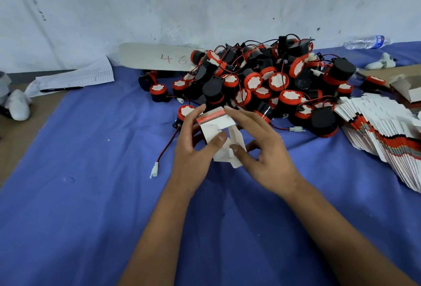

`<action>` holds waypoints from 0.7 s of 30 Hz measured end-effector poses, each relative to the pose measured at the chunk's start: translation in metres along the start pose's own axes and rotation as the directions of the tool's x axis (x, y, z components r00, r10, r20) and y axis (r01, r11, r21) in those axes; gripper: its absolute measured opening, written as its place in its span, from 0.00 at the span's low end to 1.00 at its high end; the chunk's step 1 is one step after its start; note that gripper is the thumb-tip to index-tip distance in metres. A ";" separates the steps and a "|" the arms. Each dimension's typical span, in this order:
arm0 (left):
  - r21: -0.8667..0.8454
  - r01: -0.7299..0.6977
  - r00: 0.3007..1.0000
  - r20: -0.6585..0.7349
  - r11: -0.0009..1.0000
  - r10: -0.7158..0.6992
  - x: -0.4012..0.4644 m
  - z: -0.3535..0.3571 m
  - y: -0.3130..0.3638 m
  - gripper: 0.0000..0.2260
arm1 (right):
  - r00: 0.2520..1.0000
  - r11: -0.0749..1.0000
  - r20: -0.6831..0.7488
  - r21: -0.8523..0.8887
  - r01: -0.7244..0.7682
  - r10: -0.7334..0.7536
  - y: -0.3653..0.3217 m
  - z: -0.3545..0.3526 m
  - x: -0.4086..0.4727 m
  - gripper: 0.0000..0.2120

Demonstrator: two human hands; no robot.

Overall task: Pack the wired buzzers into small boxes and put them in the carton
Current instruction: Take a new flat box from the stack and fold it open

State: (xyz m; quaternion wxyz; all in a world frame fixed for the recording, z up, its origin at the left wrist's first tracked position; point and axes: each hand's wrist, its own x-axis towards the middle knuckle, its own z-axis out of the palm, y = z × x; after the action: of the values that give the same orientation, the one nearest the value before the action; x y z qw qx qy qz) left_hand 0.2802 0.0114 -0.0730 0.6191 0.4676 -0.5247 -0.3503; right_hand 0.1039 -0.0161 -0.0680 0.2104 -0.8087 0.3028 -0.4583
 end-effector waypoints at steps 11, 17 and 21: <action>0.003 0.024 0.998 -0.052 1.000 -0.024 0.000 0.004 -0.003 0.22 | 0.999 0.996 0.033 0.085 -0.041 0.038 -0.005 0.001 -0.001 0.27; -0.370 0.263 0.962 0.169 0.891 -0.214 -0.001 0.000 0.006 0.27 | 0.994 0.999 0.106 -0.007 -0.034 0.034 -0.010 0.000 -0.001 0.32; -0.483 0.313 0.948 0.218 0.818 -0.234 -0.002 -0.002 0.013 0.25 | 0.993 0.999 0.107 -0.017 -0.047 0.049 -0.009 0.000 -0.001 0.32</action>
State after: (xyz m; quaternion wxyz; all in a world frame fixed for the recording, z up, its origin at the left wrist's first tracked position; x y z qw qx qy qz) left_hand 0.2807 0.0175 -0.0617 0.6229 0.3297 -0.3848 -0.5960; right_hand 0.1064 -0.0092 -0.0634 0.2315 -0.8262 0.3136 -0.4067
